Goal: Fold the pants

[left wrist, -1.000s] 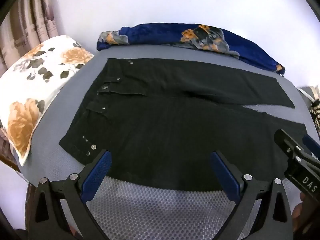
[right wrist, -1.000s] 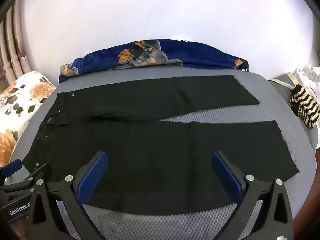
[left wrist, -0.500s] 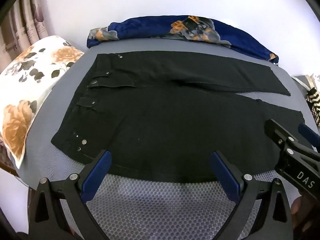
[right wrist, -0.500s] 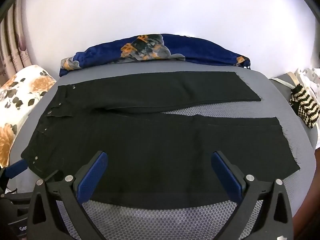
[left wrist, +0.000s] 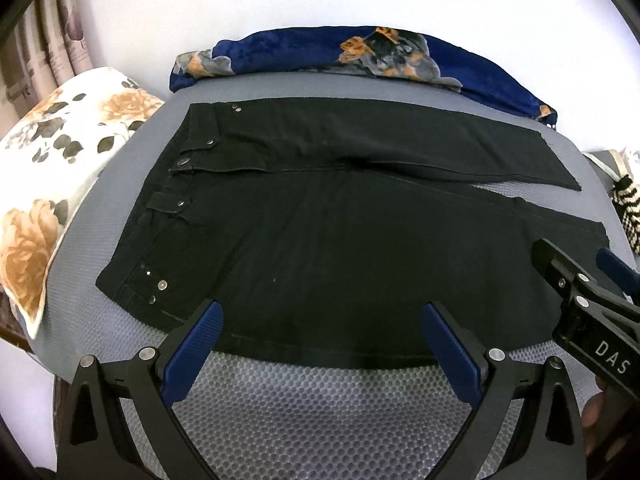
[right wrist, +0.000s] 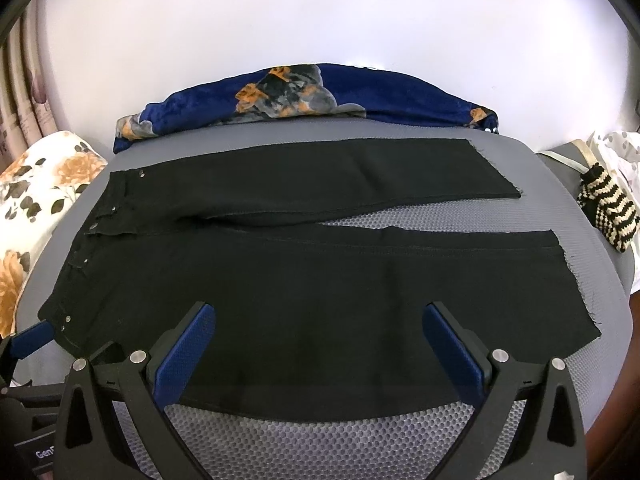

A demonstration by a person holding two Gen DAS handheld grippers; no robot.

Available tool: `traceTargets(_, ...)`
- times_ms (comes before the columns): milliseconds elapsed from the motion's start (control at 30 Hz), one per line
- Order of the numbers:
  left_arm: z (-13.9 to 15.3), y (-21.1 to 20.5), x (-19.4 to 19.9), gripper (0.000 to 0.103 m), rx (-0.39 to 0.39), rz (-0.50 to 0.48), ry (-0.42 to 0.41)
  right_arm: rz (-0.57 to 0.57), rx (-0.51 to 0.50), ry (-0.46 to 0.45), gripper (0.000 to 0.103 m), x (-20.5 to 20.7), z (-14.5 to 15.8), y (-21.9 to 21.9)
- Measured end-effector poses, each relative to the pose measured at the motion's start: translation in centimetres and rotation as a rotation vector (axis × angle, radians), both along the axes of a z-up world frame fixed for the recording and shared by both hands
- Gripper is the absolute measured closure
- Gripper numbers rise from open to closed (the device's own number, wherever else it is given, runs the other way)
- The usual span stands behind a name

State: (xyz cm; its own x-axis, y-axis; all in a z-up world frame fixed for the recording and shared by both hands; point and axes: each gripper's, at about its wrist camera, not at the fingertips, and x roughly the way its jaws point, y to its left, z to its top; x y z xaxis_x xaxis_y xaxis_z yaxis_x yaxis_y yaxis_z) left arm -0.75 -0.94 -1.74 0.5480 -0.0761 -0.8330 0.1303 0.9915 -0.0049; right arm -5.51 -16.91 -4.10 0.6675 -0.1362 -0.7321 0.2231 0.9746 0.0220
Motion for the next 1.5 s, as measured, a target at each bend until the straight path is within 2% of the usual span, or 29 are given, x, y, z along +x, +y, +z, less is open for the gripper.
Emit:
traceTargets(600,-0.4,0.3,0.4,0.004,-0.046,-0.020,0.016,0.002,-0.002,-0.001,0.000,0.1,-0.1,0.0)
traceTargets(767,-0.7,-0.2,0.5,0.004,-0.022,-0.033,0.036,0.003,-0.005,0.000,0.000,0.0,-0.2,-0.1)
traceTargets(933,-0.5,-0.6,0.3,0.004,0.003,-0.034,0.018,0.002,-0.007,0.000,0.000,-0.1,-0.2,-0.2)
traceTargets(1133,-0.1,-0.6,0.1,0.004,-0.015,-0.044,0.000,0.002,-0.005,0.002,0.000,-0.2,-0.3,-0.3)
traceTargets(1500,0.1,-0.8,0.4,0.004,-0.003,-0.035,-0.005,-0.001,-0.006,0.006,0.000,-0.2,-0.3,-0.4)
